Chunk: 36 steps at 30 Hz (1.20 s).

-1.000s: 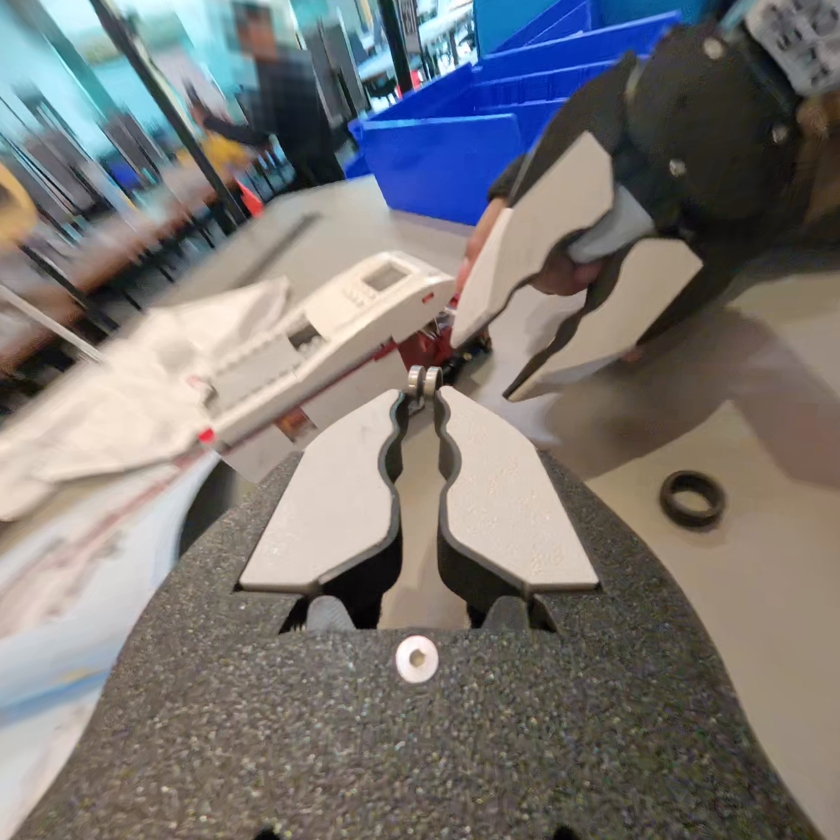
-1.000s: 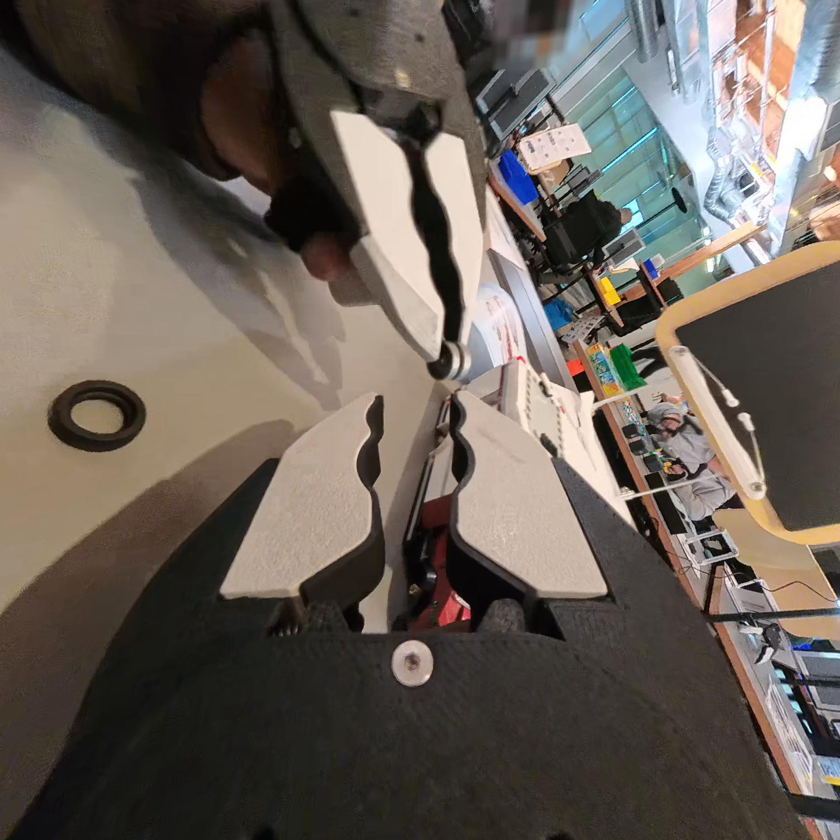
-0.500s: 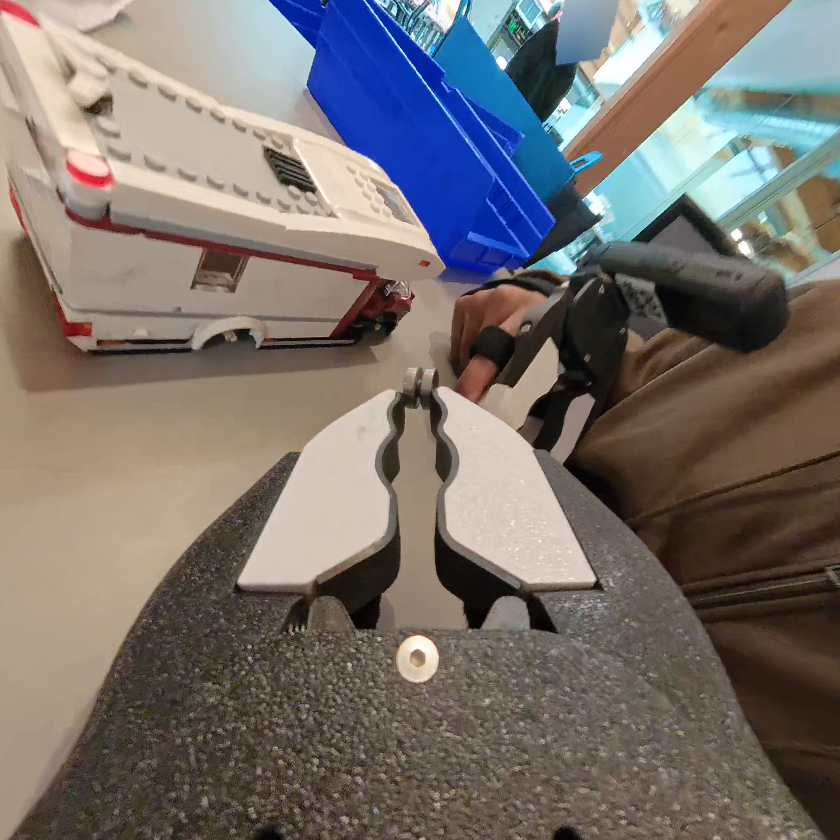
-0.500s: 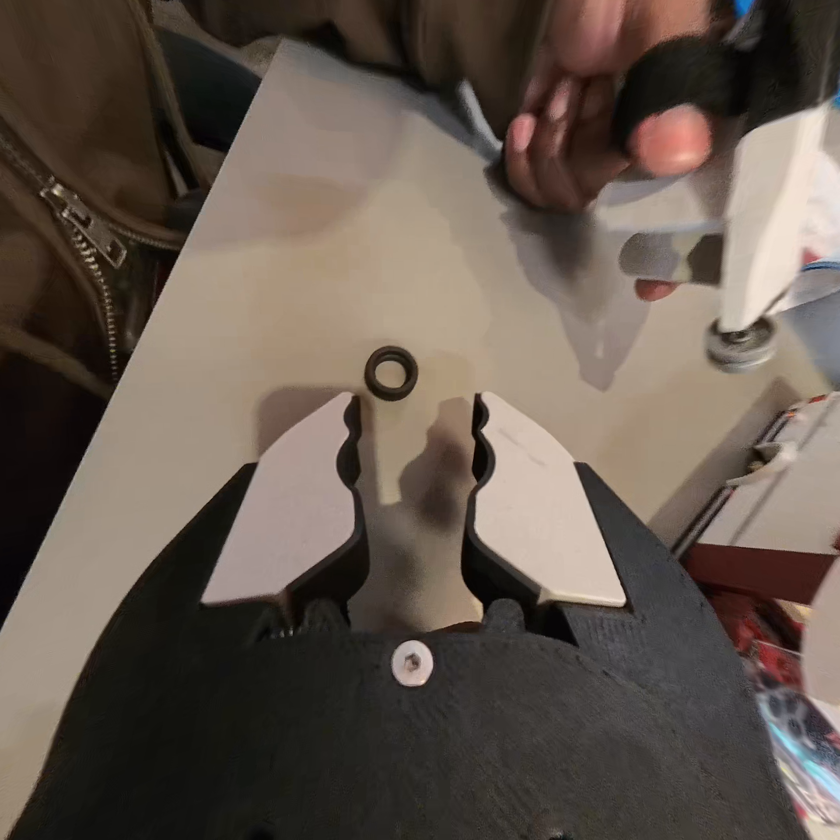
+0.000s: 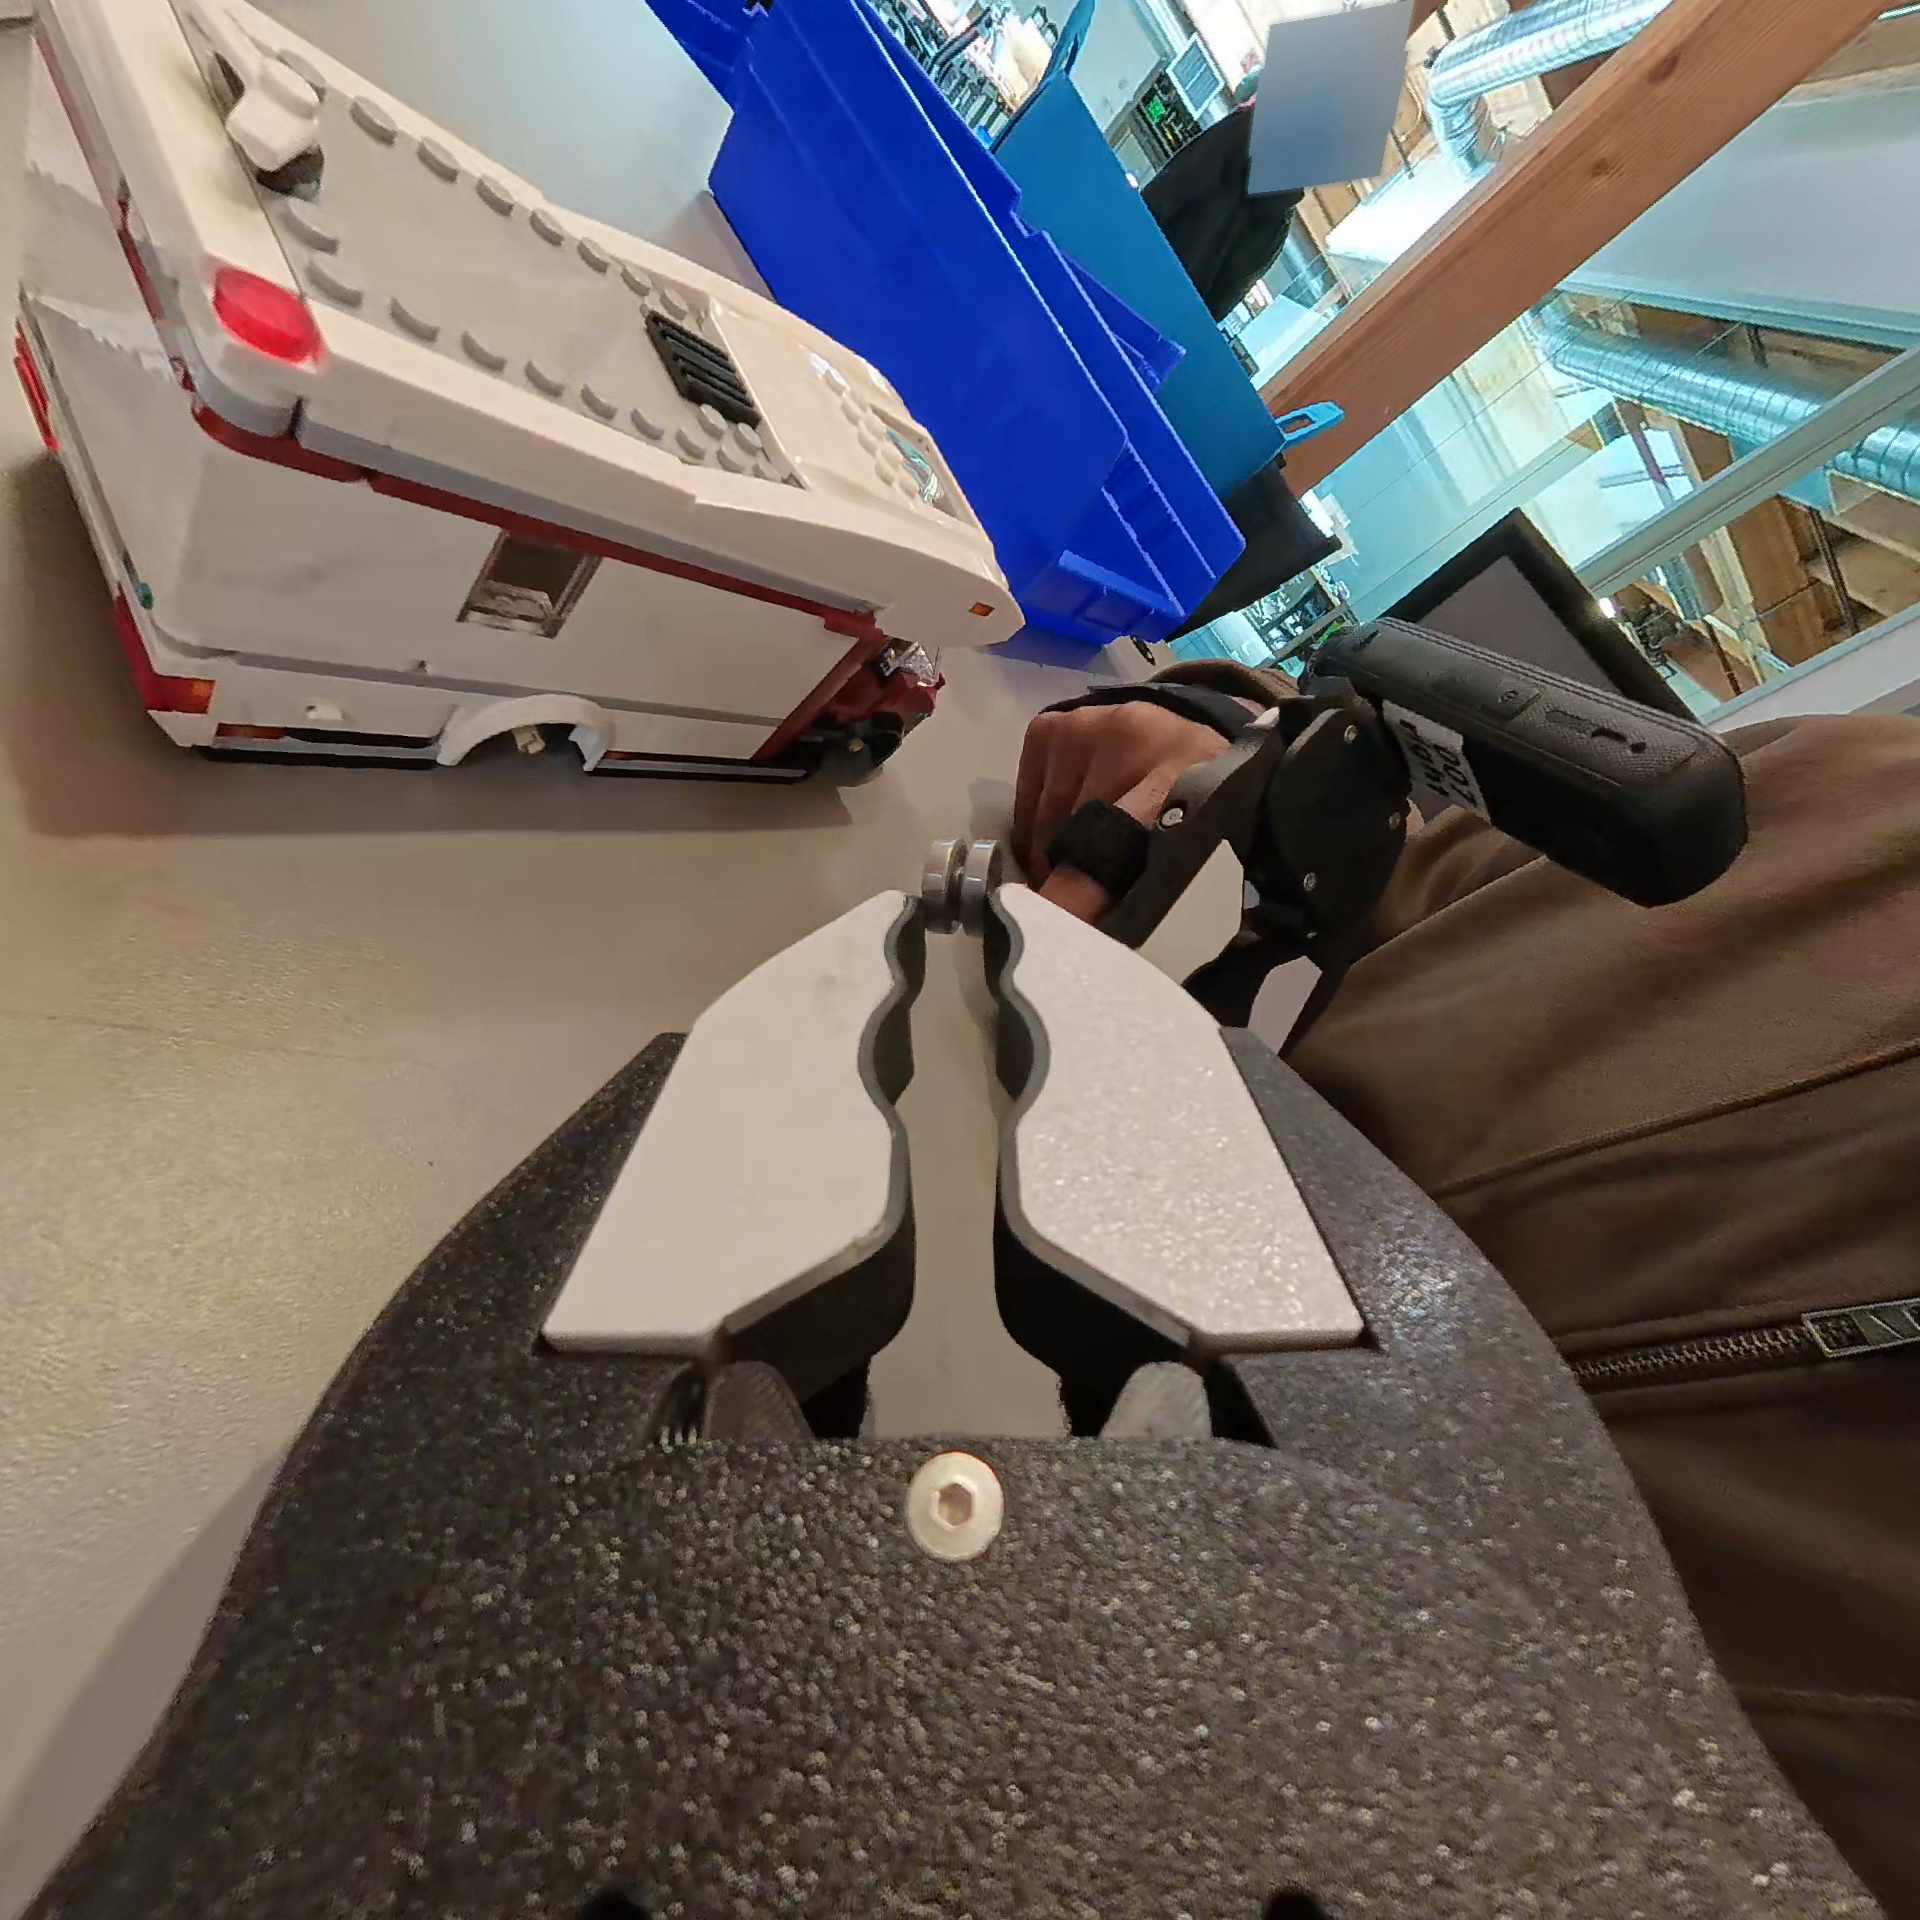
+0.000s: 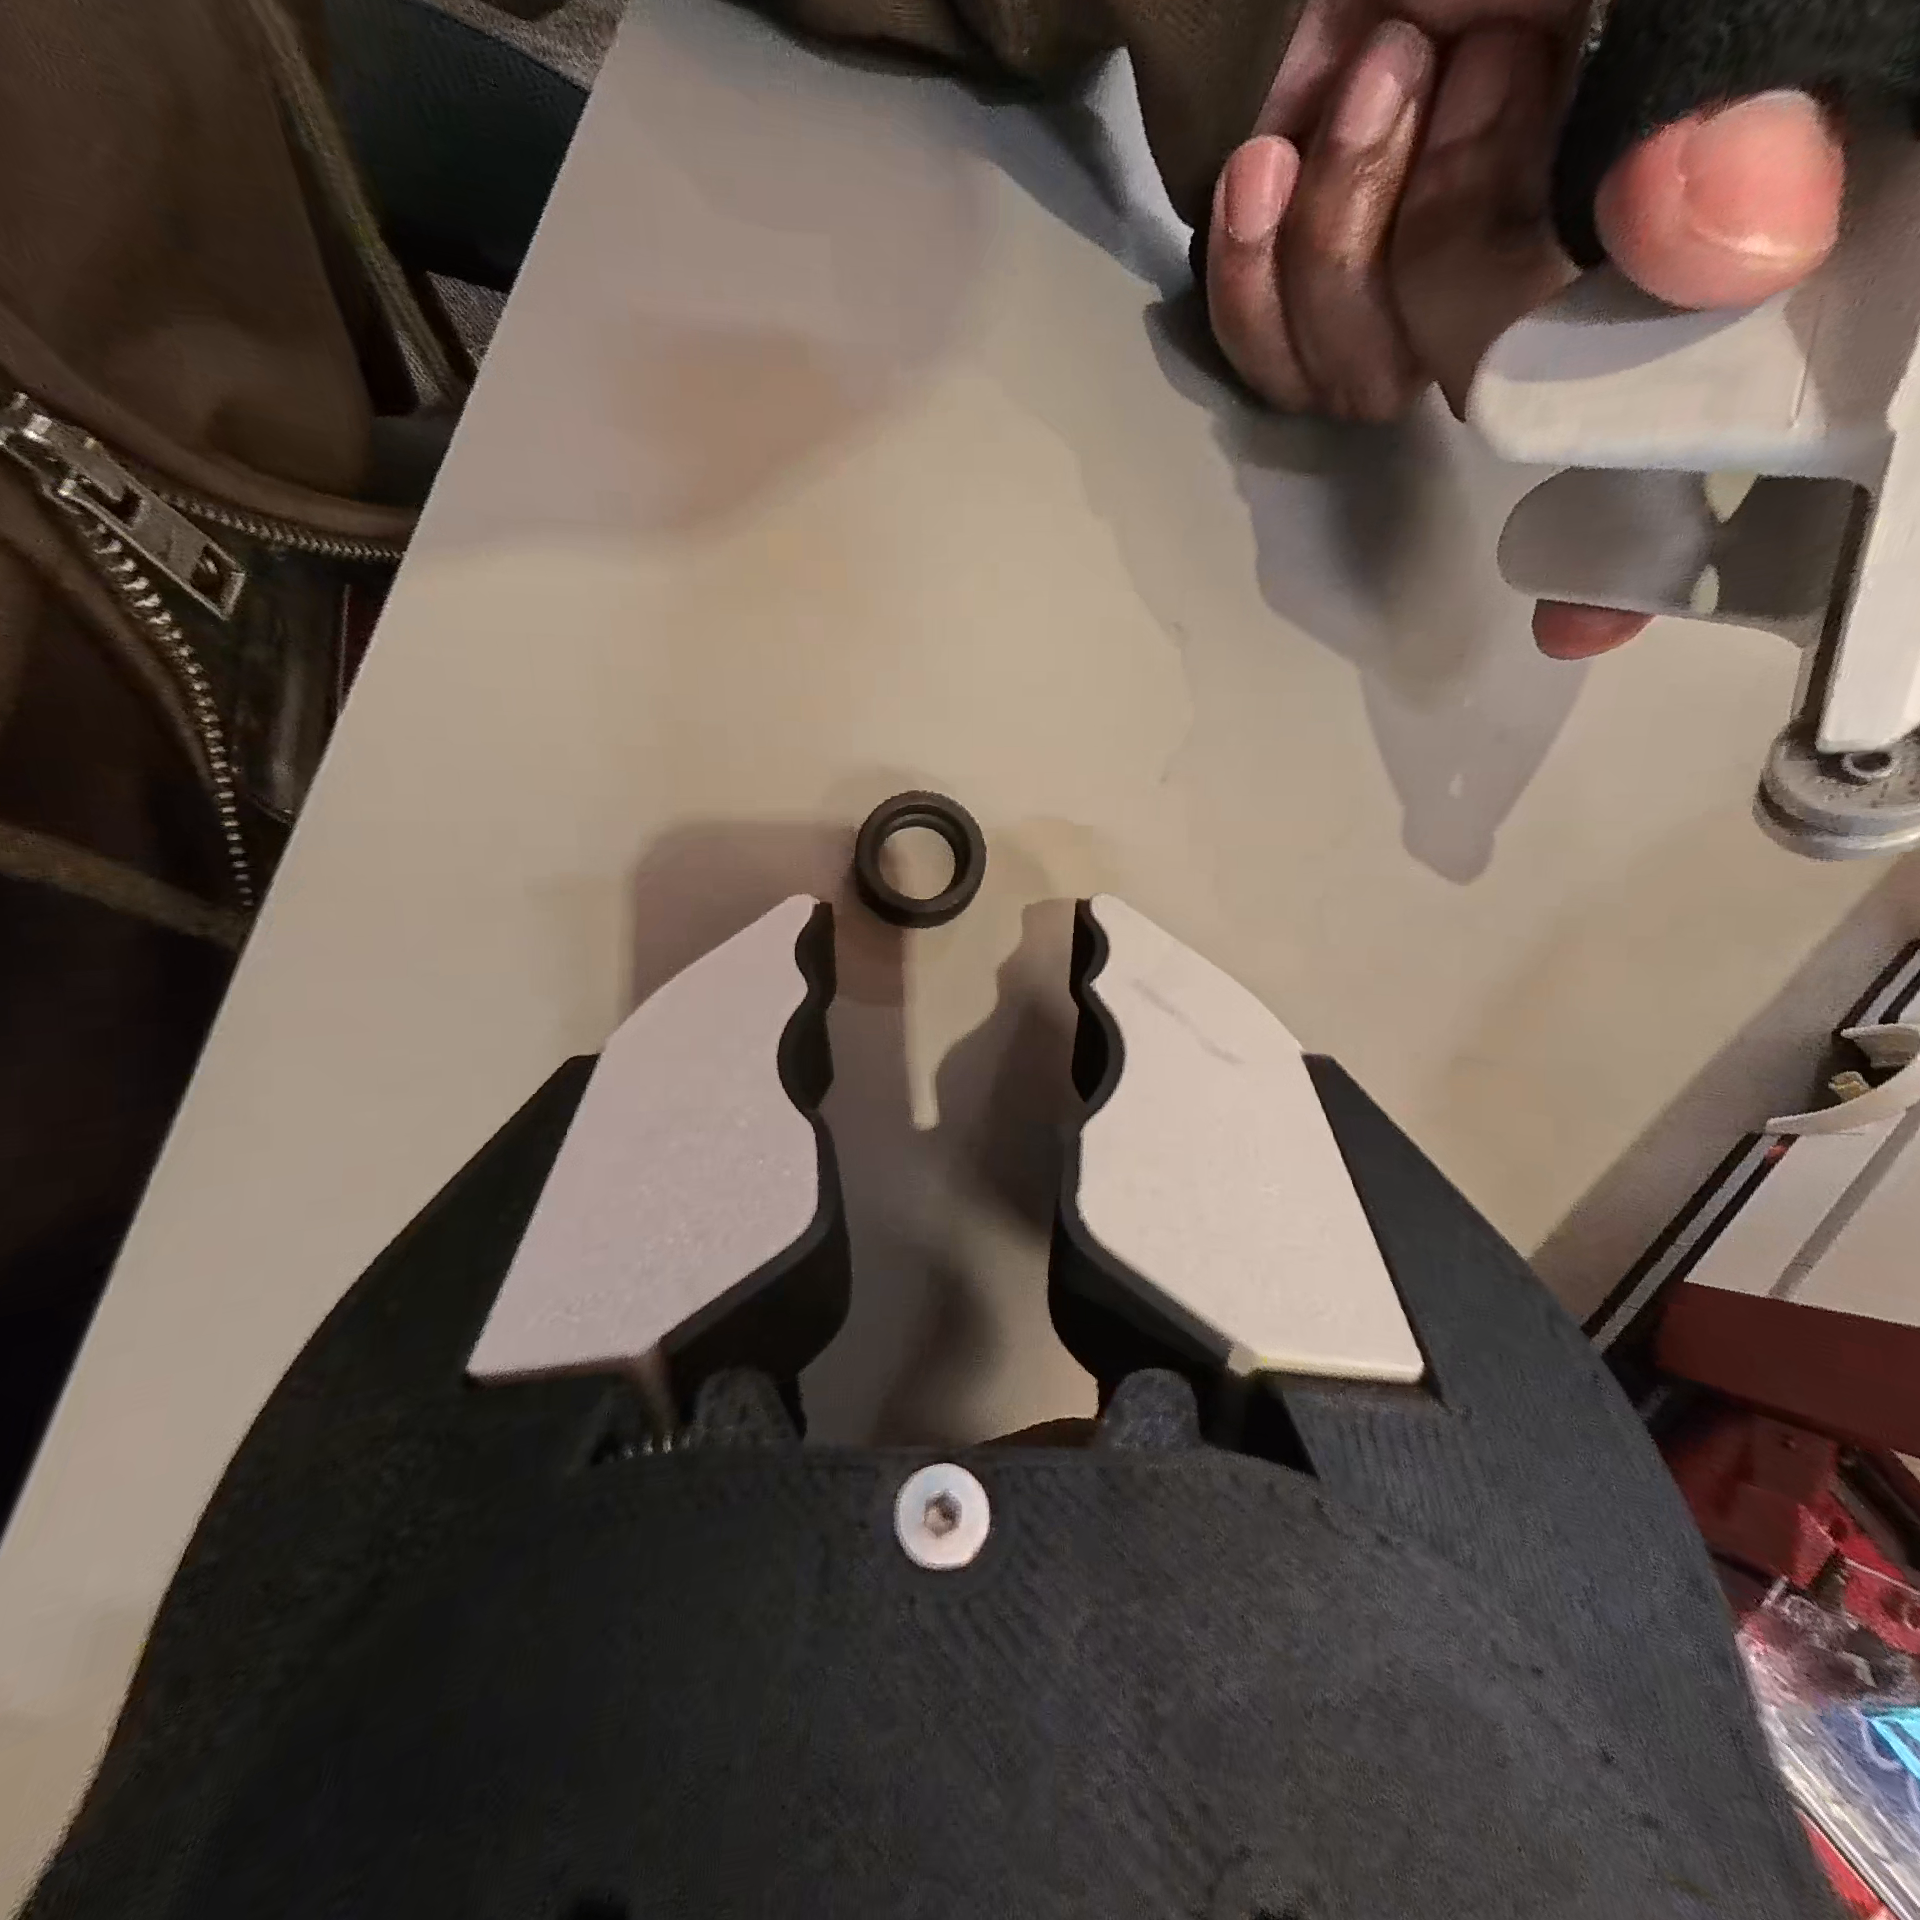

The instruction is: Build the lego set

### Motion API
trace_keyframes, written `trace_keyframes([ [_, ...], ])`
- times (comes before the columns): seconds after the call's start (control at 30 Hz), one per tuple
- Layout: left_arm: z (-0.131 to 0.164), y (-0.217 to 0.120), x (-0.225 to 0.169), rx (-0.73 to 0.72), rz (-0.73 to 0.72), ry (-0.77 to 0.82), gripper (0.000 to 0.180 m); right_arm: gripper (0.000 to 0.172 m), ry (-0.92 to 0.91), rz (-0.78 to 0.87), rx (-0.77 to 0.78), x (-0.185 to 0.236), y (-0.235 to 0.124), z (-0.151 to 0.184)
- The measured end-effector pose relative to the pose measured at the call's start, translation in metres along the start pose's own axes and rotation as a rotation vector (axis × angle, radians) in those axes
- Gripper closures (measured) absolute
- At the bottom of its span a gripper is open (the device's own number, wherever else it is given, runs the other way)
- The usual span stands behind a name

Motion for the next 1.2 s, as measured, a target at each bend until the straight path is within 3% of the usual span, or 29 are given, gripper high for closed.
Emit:
trace_keyframes([
  [0.47, 0.006, 0.003, -0.001, 0.040, -0.023, 0.030, 0.169, 0.148, -0.056, 0.054, -0.002, -0.003, 0.005, -0.009],
  [0.73, 0.011, 0.005, -0.001, 0.065, -0.056, 0.085, 0.169, 0.148, -0.241, 0.440, 0.096, -0.043, -0.014, -0.001],
  [0.93, 0.014, 0.006, 0.001, 0.088, -0.112, 0.160, 0.169, 0.148, -0.349, 0.629, 0.108, -0.055, -0.030, -0.007],
  [1.2, 0.014, 0.004, 0.009, 0.101, -0.203, 0.246, 0.169, 0.148, -0.184, 0.521, 0.105, -0.057, -0.023, 0.005],
])
Point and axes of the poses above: each gripper's, where its closed fingertips meet, y out along the fingers, z out of its underside, x = y × z across the jaws, the point moved 2 cm from there along -y, back along the fingers, and after that the axes turned 11 degrees about -z, right-handed, at the moved point
